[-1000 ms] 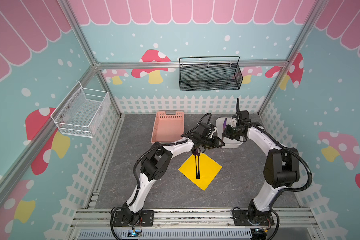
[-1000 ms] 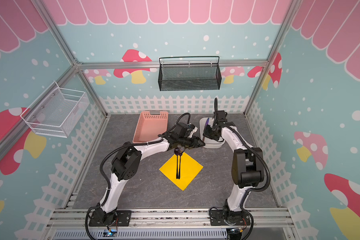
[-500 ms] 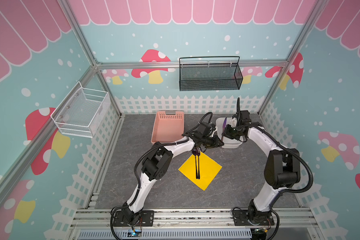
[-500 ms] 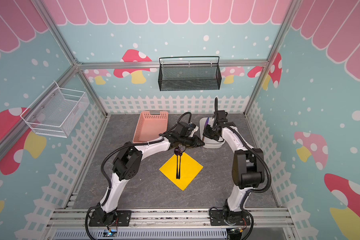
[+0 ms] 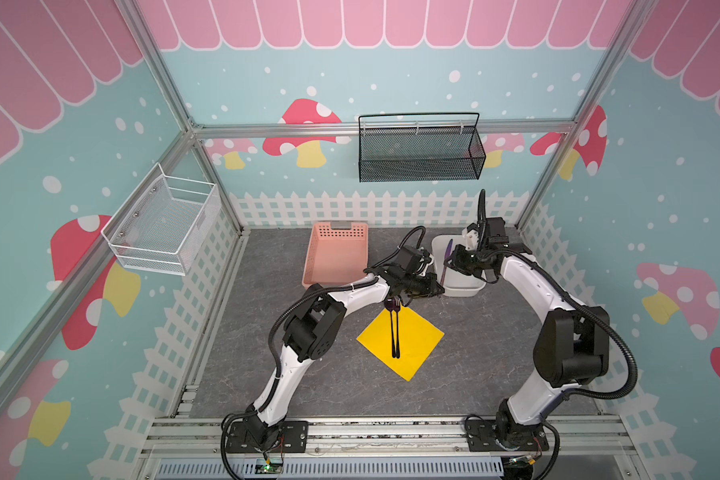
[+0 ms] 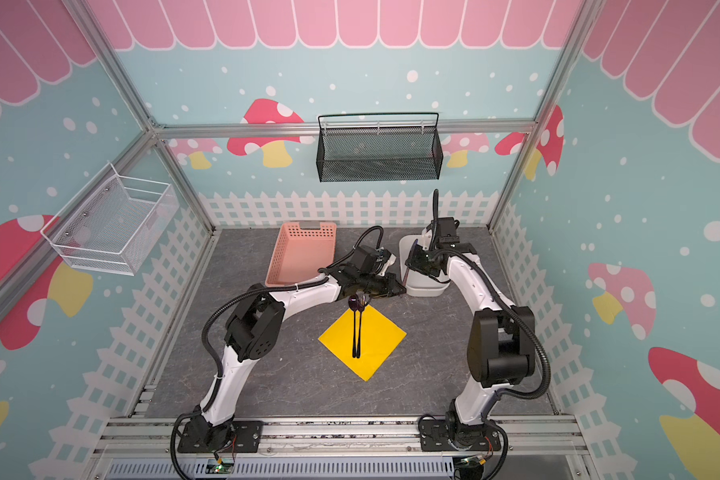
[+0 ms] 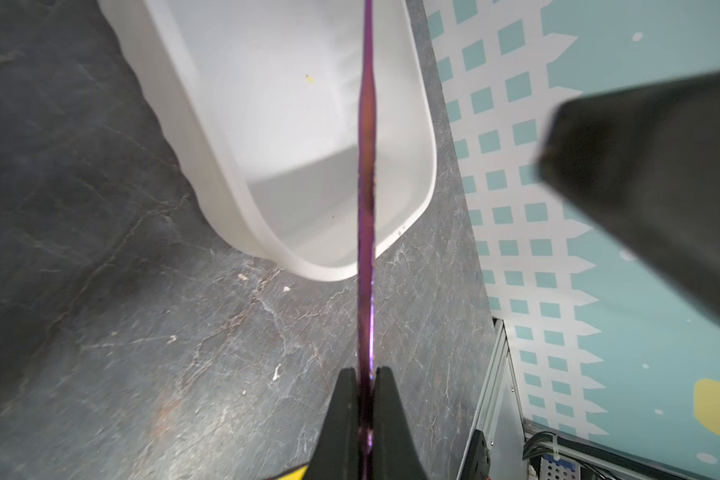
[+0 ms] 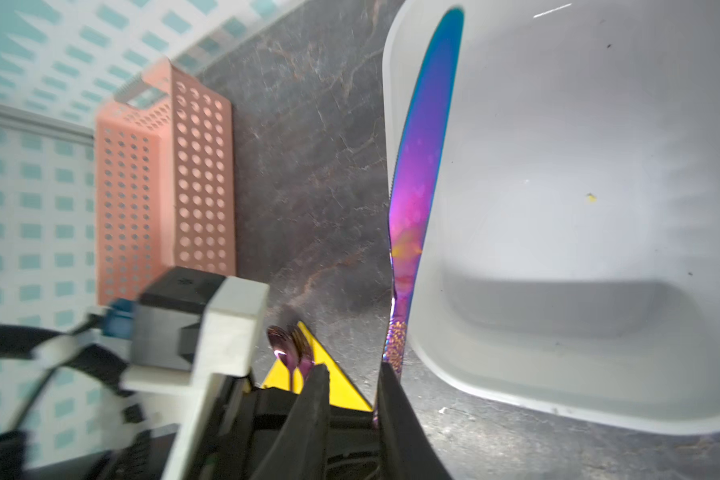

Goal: Place the utensils on the paper napkin and roll it up
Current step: 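Close the left gripper on the knife blade while the right gripper holds the handle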

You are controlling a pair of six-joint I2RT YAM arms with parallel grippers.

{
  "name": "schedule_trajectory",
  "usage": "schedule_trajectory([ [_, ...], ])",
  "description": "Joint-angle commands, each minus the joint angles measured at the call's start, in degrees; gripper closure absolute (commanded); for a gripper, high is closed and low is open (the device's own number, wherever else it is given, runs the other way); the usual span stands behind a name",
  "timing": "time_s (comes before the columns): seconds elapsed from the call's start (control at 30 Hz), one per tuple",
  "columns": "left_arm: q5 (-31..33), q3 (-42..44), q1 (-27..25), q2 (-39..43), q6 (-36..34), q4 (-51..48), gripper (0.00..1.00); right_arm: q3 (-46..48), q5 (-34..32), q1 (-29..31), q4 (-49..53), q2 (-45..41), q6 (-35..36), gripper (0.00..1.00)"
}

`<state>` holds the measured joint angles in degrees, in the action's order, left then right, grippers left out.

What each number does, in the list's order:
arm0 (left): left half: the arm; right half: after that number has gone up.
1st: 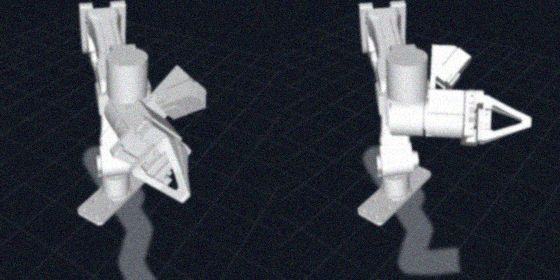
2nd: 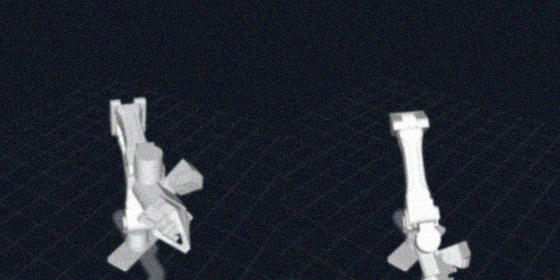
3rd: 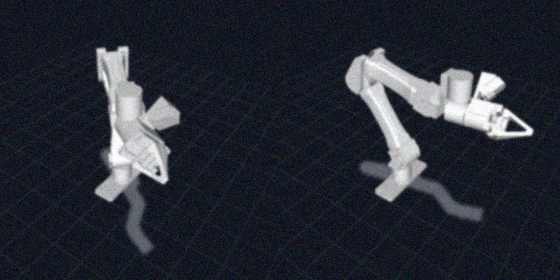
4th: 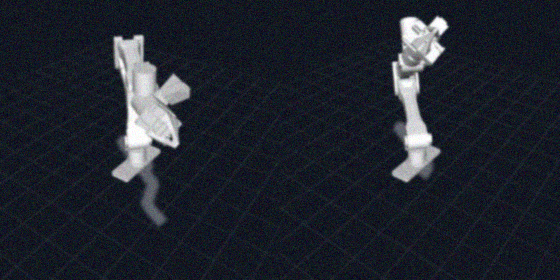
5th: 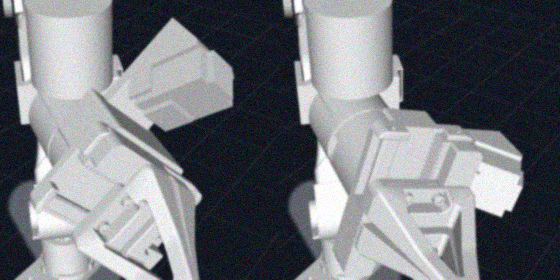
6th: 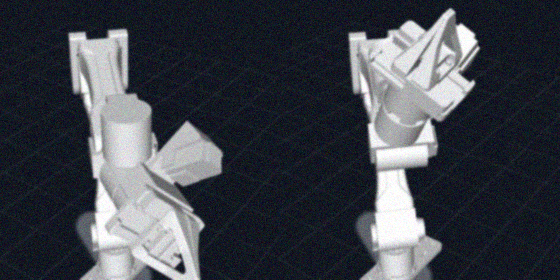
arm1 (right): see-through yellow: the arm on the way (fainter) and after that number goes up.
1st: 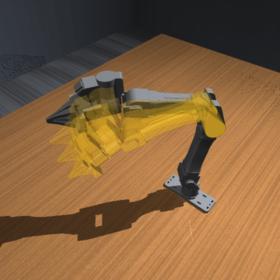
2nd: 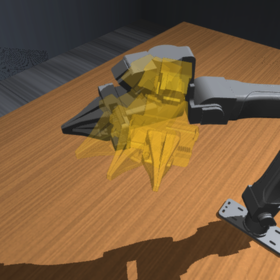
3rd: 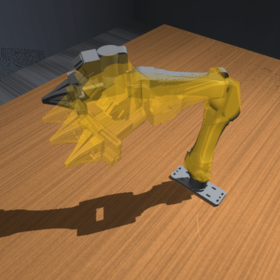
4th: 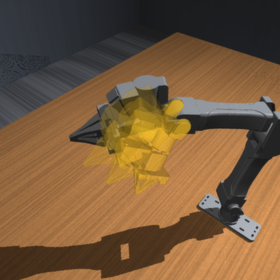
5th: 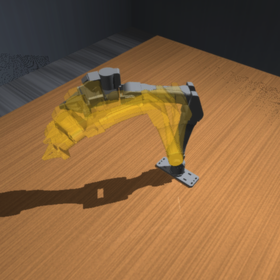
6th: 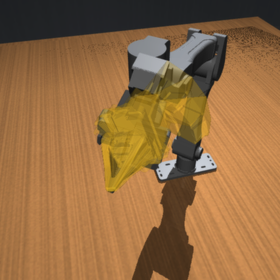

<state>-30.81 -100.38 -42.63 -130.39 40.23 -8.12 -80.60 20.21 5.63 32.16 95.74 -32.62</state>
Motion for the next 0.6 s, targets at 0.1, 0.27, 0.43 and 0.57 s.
schedule_trajectory([
  [0.1, 5.41, 5.48, -0.26, 10.64, -5.55, 1.59, 1.0, 0.51, 0.82, -0.29, 1.76, -8.16, 1.68, 0.7],
  [0.27, 9.25, 10.03, -0.42, 17.45, -8.97, 2.58, 1.0, 1.88, 1.92, -0.12, 1.34, -14.45, -0.14, 0.63],
  [0.43, 14.54, 15.24, -1.35, 24.91, -12.5, 2.89, 1.0, 3.65, 2.44, 1.48, -0.63, -19.9, -3.27, 0.58],
  [0.57, 20.6, 17.68, -2.64, 30.14, -15.09, 1.61, 1.0, 4.16, 1.08, 4.9, -2.82, -22.65, -6.28, 0.56],
])
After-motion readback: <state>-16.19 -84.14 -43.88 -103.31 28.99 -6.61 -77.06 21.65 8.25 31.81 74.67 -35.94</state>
